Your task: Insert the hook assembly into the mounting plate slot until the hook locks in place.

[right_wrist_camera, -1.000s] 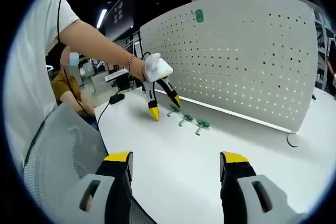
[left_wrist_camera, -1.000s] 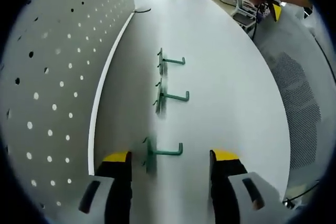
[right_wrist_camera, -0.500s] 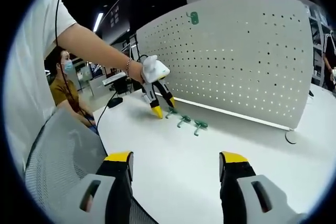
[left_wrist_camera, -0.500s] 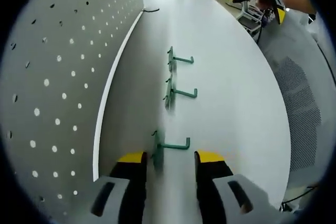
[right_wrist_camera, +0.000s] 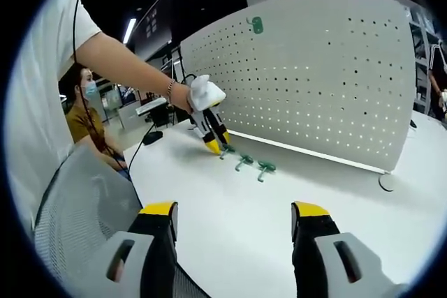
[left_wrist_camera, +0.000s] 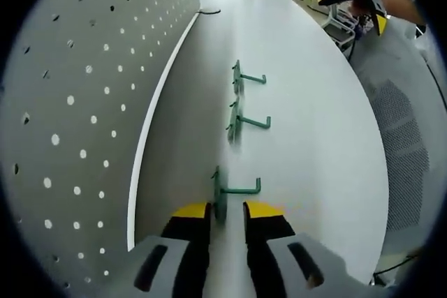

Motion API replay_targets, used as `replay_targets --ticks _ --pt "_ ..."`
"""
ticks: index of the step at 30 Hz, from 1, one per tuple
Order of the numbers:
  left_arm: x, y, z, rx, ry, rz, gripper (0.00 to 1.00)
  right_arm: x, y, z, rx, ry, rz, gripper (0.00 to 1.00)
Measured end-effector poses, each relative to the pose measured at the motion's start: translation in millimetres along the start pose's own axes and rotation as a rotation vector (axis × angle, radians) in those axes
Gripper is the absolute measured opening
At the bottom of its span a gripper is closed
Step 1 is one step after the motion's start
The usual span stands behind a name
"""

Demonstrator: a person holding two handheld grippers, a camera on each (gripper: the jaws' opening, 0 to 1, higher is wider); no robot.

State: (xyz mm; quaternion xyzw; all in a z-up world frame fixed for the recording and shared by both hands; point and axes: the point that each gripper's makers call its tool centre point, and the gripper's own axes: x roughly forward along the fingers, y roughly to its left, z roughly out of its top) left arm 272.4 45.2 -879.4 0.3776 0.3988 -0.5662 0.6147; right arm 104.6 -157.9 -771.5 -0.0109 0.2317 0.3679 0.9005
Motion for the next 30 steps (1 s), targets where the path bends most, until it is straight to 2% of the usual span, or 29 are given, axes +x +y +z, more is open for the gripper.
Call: replay_targets --ticks 8,14,18,26,30 --pt "0 8.0 -1.8 -0.015 0.0 0.054 0.06 0 0 0.1 -0.001 0.002 -0.001 0.63" --pt "-1 6.8 -2.7 -0.016 0.005 0.057 0.04 -1 -1 -0.9 0.002 0.002 -0.003 0.62" --pt "-1 6.8 -3.1 0.011 0.004 0.059 0.03 -1 -1 -1.4 0.001 0.003 -0.004 0.62" --pt "-1 6.4 -3.1 -0.014 -0.007 0.057 0.03 -2 -1 -1.7 0.002 0.001 -0.006 0.62" --pt "-8 11.8 9.6 -0.061 -0.088 0.081 0.03 -3 -3 -3.1 0.007 -0.001 -0.009 0.62"
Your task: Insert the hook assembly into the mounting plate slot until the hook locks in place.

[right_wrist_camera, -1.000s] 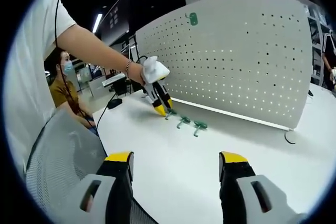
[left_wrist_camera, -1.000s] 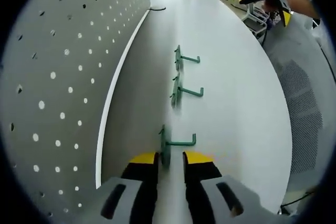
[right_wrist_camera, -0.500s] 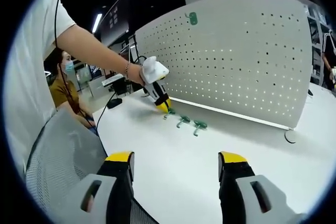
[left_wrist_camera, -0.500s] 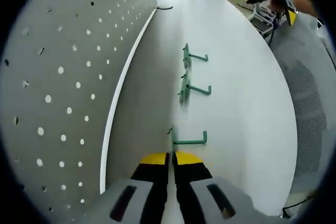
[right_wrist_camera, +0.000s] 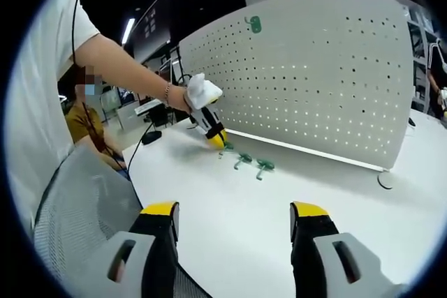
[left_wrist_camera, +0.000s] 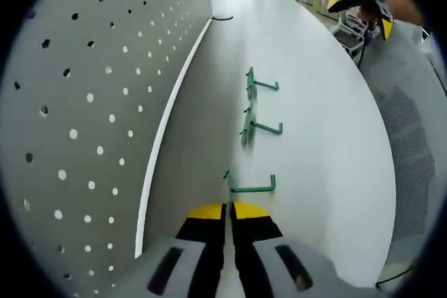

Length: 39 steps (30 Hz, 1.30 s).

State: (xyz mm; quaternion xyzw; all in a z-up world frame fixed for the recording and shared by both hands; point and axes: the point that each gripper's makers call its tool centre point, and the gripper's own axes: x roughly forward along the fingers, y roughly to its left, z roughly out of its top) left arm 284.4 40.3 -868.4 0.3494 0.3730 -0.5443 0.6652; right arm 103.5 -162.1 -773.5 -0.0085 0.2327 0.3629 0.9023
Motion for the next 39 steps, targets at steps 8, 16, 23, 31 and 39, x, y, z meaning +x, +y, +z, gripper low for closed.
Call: replay_targets --ticks 8,16,23,31,39 --pt "-10 0.4 12.1 0.035 -0.076 0.015 0.02 -1 -1 -2.2 0.001 0.002 -0.004 0.62" --pt "-29 2.4 28.5 0.039 -0.165 0.063 0.02 -1 0 -1.9 -0.003 0.003 -0.004 0.63" --pt "-47 1.5 42.6 0.031 -0.242 0.109 0.02 1 2 1.2 -0.013 0.005 0.003 0.64" --pt "-60 -2.2 56.8 0.024 -0.309 0.137 0.02 2 1 6.2 -0.02 -0.007 0.002 0.64" --pt "-72 -5.5 69.1 0.011 -0.373 0.167 0.02 -2 -2 12.9 0.003 -0.034 -0.005 0.64"
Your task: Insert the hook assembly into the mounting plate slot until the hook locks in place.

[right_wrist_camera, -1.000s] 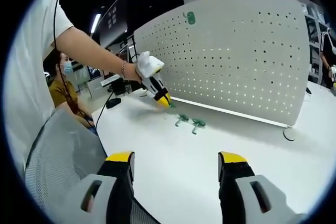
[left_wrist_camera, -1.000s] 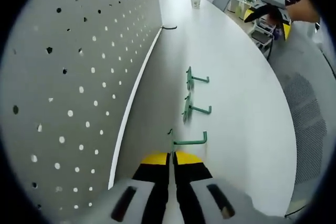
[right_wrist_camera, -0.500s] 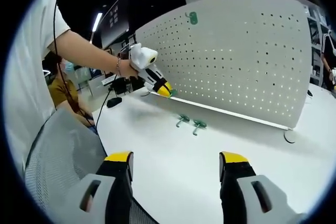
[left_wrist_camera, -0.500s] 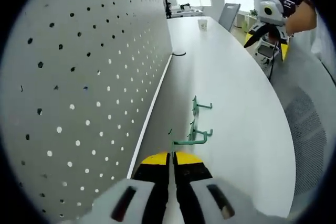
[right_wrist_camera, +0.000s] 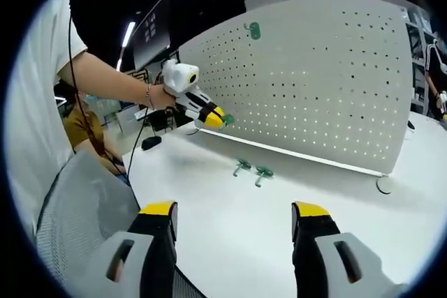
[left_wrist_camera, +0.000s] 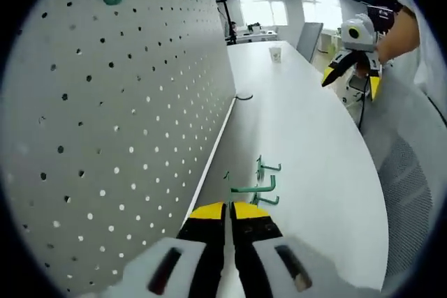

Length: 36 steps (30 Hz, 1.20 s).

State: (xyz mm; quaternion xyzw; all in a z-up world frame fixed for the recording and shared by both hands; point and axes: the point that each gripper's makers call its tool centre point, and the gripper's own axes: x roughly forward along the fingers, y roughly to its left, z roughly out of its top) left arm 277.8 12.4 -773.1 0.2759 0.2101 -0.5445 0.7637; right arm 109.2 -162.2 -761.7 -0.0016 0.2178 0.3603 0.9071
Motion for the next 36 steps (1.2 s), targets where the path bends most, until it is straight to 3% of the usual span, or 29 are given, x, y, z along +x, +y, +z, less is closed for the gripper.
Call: replay_targets --ticks 11,36 --pt "-13 -8.0 22.2 -0.049 -0.118 0.039 0.02 0 1 5.9 0.012 -0.027 -0.002 0.65" --pt "-46 -17.3 48.9 -0.131 -0.269 0.159 0.02 -3 5 16.1 0.006 -0.065 0.001 0.64"
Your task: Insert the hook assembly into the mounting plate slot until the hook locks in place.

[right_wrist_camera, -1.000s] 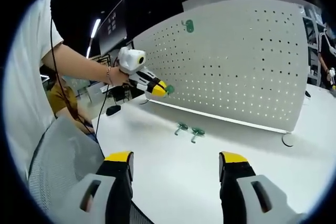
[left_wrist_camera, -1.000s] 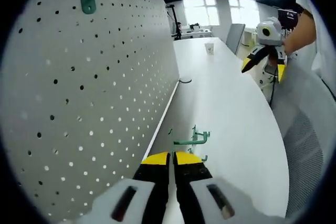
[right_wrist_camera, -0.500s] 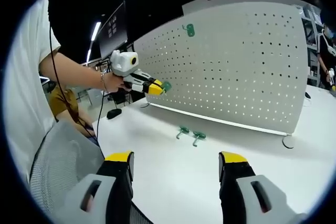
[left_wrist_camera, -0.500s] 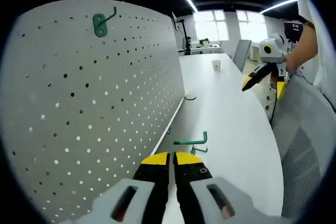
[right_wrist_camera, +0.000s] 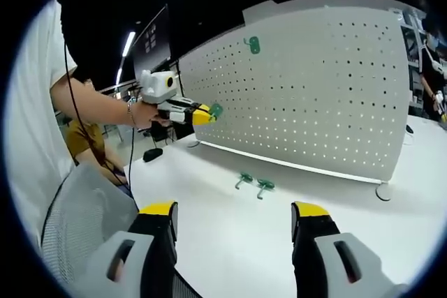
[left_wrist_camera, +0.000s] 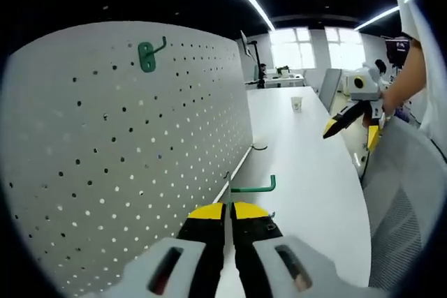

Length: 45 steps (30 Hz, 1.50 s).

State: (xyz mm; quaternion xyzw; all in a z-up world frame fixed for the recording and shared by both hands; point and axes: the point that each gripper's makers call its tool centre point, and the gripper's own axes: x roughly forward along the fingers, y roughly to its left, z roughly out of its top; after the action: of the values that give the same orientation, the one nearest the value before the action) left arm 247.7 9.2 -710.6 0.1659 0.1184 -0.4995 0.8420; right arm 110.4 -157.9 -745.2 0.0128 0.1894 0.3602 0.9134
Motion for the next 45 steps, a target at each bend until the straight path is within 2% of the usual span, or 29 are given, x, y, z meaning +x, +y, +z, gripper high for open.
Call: replay_targets --ticks 16,22,34,45 --pt "-16 -12.1 27.3 -0.054 -0.115 0.075 0.03 0 3 13.7 -0.013 -0.026 0.011 0.64" --pt "-24 -16.5 27.0 -0.069 -0.129 0.105 0.03 0 4 15.6 -0.009 -0.026 0.014 0.64" --pt "-41 -26.2 36.1 -0.102 -0.18 0.174 0.03 3 12 19.3 -0.006 -0.033 0.034 0.64" --pt "-50 -36.2 36.6 -0.118 -0.215 0.205 0.03 4 18 17.8 0.009 -0.037 0.048 0.64"
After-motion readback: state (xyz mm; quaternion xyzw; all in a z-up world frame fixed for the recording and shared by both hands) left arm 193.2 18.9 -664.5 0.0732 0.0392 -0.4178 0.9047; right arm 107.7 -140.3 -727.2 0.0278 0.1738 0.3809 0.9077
